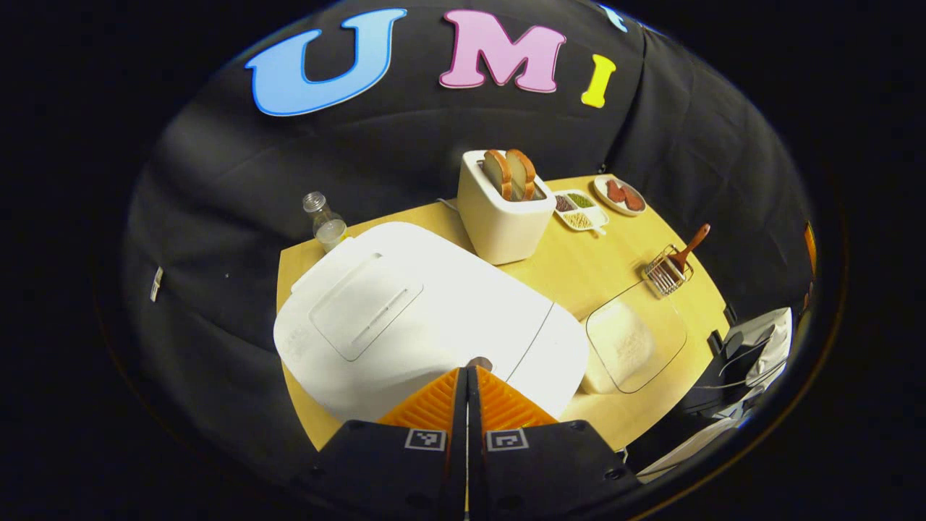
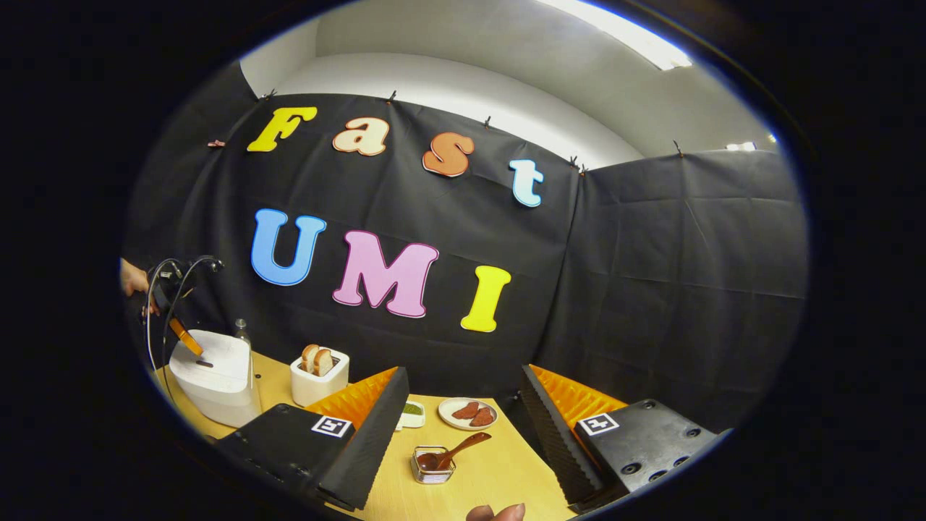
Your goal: Close the left gripper, press the button to open the rice cooker; take a wooden spoon from the chopstick holder with the right hand, scoop a spoonful of rice and pour it into the rice cooker, then put the wooden spoon back into the chopstick holder.
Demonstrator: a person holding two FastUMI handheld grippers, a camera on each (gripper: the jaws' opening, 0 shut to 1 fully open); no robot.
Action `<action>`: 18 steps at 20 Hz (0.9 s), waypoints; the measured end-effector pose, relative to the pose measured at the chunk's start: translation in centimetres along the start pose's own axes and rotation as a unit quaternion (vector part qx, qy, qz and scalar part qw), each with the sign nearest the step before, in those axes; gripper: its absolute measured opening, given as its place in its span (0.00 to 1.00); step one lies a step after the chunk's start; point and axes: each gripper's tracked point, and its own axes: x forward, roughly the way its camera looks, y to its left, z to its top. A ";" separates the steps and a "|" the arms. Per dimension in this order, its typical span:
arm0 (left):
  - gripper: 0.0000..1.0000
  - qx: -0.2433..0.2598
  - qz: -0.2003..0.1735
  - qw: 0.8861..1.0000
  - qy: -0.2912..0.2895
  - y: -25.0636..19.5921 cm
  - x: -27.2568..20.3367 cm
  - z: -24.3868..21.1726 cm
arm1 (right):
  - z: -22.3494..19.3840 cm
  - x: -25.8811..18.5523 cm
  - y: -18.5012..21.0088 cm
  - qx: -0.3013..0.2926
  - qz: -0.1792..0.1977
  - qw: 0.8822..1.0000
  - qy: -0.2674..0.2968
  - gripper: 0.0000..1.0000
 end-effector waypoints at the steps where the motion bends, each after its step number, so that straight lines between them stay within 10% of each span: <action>1: 0.06 0.012 0.002 1.000 0.012 0.1 0.3 -0.4 | -0.1 -0.1 -0.4 0.003 -0.004 1.000 0.001 0.97; 18: 0.08 0.112 0.042 0.991 0.055 0.3 2.2 -1.0 | -1.2 -0.9 -1.7 0.023 -0.023 0.999 0.009 0.97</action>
